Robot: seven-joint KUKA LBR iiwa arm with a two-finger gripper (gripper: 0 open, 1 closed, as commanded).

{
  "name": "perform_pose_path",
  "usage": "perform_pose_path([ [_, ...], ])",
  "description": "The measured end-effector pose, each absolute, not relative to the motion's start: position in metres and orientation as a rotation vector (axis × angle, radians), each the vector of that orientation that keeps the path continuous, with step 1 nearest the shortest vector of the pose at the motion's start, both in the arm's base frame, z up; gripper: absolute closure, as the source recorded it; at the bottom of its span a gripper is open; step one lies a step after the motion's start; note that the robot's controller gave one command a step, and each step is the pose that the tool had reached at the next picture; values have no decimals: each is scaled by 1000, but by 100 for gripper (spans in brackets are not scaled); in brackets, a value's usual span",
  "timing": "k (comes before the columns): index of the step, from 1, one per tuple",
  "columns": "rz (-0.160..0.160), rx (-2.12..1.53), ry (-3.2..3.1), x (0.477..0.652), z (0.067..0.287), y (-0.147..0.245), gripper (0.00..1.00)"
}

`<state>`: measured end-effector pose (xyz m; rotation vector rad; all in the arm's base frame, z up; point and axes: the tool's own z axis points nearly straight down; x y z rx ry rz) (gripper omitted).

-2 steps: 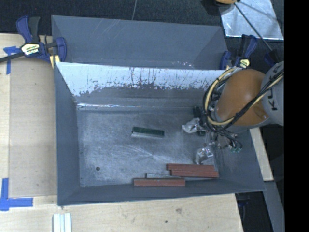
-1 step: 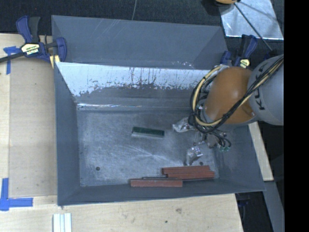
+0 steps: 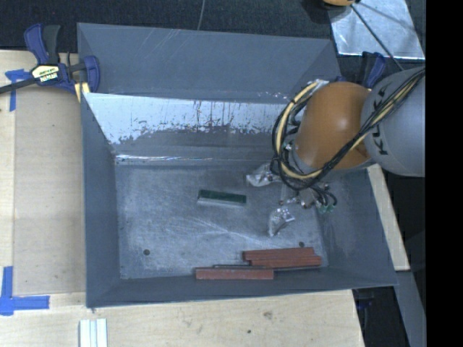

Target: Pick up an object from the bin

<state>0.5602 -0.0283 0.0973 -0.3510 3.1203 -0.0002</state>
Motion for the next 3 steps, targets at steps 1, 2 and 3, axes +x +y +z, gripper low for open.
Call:
perform_pose_path([
  [1,0,-239,3119,598,81,5,100],
  [2,0,-240,3119,598,81,5,100],
  [3,0,-242,3124,596,83,5,100],
])
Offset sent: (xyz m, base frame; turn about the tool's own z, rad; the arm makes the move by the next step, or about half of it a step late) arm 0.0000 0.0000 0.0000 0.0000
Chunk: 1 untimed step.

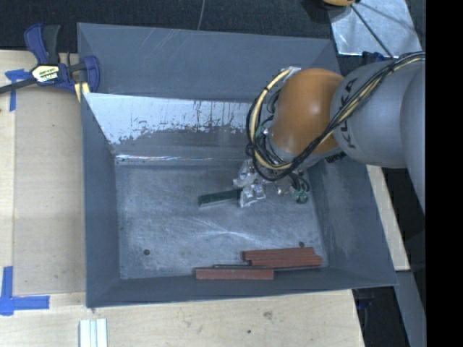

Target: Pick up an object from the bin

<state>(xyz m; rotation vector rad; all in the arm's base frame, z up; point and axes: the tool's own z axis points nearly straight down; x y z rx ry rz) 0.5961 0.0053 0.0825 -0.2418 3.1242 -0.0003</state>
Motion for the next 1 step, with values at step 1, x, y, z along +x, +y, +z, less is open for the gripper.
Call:
perform_pose_path([
  [1,3,-273,3136,595,100,4,100],
])
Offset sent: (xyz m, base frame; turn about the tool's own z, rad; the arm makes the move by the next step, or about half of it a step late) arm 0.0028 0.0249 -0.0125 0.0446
